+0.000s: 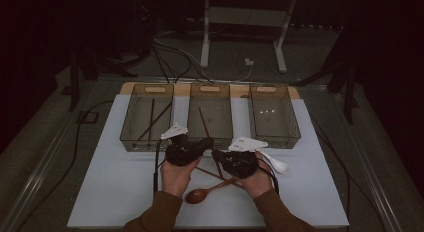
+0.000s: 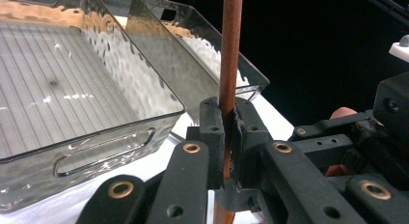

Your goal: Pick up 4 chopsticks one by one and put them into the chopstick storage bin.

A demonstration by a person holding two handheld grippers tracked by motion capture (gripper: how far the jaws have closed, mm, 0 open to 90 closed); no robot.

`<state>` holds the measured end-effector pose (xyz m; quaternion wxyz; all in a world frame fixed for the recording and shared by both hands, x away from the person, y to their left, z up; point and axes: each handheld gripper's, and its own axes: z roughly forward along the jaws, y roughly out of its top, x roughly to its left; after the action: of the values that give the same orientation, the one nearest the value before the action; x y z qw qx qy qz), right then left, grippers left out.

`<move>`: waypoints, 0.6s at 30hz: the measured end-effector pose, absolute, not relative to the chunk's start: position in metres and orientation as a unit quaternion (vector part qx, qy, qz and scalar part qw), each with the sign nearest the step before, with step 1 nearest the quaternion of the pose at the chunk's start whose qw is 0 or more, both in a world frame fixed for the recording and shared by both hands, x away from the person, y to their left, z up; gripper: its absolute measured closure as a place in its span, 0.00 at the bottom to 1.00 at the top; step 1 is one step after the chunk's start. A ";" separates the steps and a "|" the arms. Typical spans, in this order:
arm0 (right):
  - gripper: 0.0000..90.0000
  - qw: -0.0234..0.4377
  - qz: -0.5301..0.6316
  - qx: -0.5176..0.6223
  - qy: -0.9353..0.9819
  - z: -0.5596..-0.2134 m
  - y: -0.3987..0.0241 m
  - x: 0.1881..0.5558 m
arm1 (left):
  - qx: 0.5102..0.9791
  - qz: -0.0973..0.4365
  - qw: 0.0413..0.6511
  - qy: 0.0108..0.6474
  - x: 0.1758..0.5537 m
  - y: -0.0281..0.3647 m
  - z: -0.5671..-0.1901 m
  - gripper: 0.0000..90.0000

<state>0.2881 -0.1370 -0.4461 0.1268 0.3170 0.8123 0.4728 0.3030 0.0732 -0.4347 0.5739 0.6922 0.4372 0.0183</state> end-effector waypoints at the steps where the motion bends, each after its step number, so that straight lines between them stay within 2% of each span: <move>1: 0.93 0.127 0.473 0.317 0.812 -0.446 -0.137 0.288 | 0.693 0.018 0.572 0.437 0.303 0.073 -0.434 0.96; 2: 0.86 0.126 0.473 0.318 0.812 -0.446 -0.138 0.289 | 0.697 0.022 0.568 0.437 0.304 0.073 -0.433 0.96; 3: 0.86 0.126 0.473 0.318 0.812 -0.446 -0.138 0.289 | 0.699 0.025 0.565 0.438 0.304 0.073 -0.433 0.96; 4: 0.74 0.129 0.469 0.320 0.813 -0.446 -0.139 0.289 | 0.698 0.025 0.564 0.441 0.304 0.074 -0.432 0.96; 5: 0.74 0.129 0.469 0.320 0.813 -0.446 -0.139 0.289 | 0.697 0.027 0.562 0.444 0.305 0.075 -0.431 0.96; 6: 0.63 0.133 0.467 0.327 0.811 -0.446 -0.141 0.289 | 0.697 0.028 0.562 0.445 0.305 0.077 -0.430 0.96; 7: 0.63 0.133 0.467 0.327 0.811 -0.446 -0.141 0.289 | 0.696 0.029 0.562 0.446 0.306 0.078 -0.430 0.96; 9: 0.51 0.132 0.463 0.338 0.809 -0.446 -0.143 0.291 | 0.696 0.032 0.560 0.448 0.306 0.081 -0.428 0.96; 10: 0.40 0.129 0.460 0.352 0.805 -0.446 -0.145 0.294 | 0.696 0.034 0.559 0.449 0.306 0.082 -0.427 0.96; 11: 0.40 0.129 0.460 0.352 0.805 -0.446 -0.145 0.294 | 0.696 0.036 0.558 0.450 0.305 0.084 -0.427 0.96; 12: 0.31 0.136 0.458 0.359 0.802 -0.446 -0.147 0.295 | 0.697 0.037 0.557 0.451 0.306 0.085 -0.427 0.96; 13: 0.31 0.136 0.458 0.359 0.802 -0.446 -0.147 0.295 | 0.696 0.039 0.557 0.452 0.306 0.087 -0.426 0.96; 18: 0.08 0.154 0.440 0.372 0.802 -0.446 -0.150 0.294 | 0.696 0.044 0.553 0.457 0.306 0.095 -0.423 0.96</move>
<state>0.2943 -0.1496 -0.4462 0.1542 0.3720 0.8024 0.4404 0.3059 0.0951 -0.4226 0.5527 0.6956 0.4568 0.0443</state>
